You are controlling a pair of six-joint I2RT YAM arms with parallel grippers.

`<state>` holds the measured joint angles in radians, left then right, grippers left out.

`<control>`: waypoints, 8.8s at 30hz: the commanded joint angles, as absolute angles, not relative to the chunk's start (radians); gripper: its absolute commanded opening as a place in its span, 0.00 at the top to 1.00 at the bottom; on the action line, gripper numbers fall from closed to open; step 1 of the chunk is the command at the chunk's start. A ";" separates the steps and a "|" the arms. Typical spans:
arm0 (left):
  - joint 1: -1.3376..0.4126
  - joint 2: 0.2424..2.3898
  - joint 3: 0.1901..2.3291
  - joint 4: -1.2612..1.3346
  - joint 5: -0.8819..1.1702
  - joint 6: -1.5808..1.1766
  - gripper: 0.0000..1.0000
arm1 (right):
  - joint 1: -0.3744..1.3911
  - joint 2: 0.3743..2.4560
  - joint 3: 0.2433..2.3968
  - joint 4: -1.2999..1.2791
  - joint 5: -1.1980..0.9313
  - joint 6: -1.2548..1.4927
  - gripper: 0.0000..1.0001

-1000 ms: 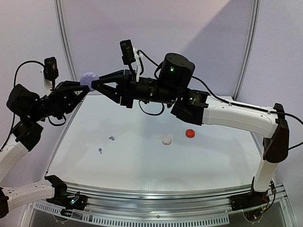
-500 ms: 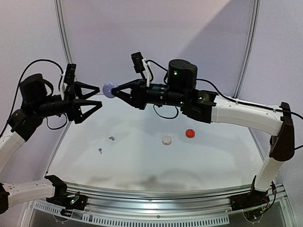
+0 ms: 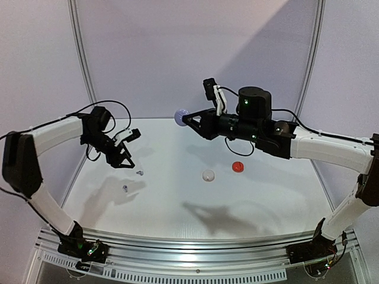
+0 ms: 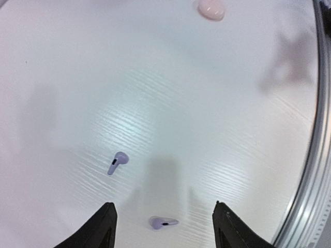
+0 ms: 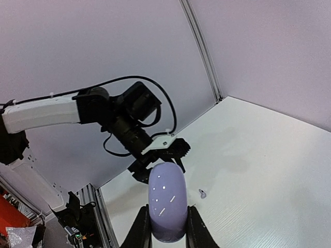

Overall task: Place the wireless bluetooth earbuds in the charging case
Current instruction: Move the left earbud to the corner of the board, then move the right earbud to the corner of the board.

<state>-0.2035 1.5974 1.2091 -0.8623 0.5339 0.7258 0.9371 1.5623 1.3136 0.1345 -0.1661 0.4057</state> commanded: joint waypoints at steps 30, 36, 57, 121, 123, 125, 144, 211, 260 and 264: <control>-0.276 2.072 1.388 -0.865 0.354 0.998 0.82 | 0.937 1.462 1.206 0.120 -0.130 0.440 1.00; -0.290 2.039 1.349 -0.873 0.389 0.960 0.94 | 0.936 1.463 1.207 0.120 -0.132 0.441 1.00; -0.663 1.954 1.117 -0.629 0.549 0.306 0.87 | 0.936 1.440 1.189 0.086 -0.127 0.446 1.00; -0.178 1.783 1.041 -0.784 0.345 0.163 0.56 | 0.937 1.420 1.221 0.016 -0.131 0.465 1.00; -0.176 1.801 1.043 -0.789 0.337 0.161 0.59 | 0.936 1.420 1.221 0.014 -0.129 0.464 1.00; -0.179 1.822 1.047 -0.788 0.337 0.159 0.63 | 0.937 1.419 1.221 0.015 -0.125 0.461 1.00; -0.371 1.826 1.060 -0.821 0.459 0.119 0.69 | 0.937 1.431 1.229 0.010 -0.120 0.451 1.00; -0.445 1.799 0.897 -0.917 0.350 0.700 0.82 | 0.936 1.455 1.255 -0.021 -0.145 0.439 1.00; -0.395 1.873 1.020 -0.847 0.328 0.758 0.84 | 0.936 1.433 1.245 -0.037 -0.135 0.449 1.00; -0.432 1.862 0.997 -0.855 0.356 0.756 0.84 | 0.937 1.433 1.244 -0.037 -0.133 0.449 1.00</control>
<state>-0.3847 1.8206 1.0420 -0.8993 0.3607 0.7650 0.9371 1.4452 1.2324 -0.0380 -0.1402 0.4446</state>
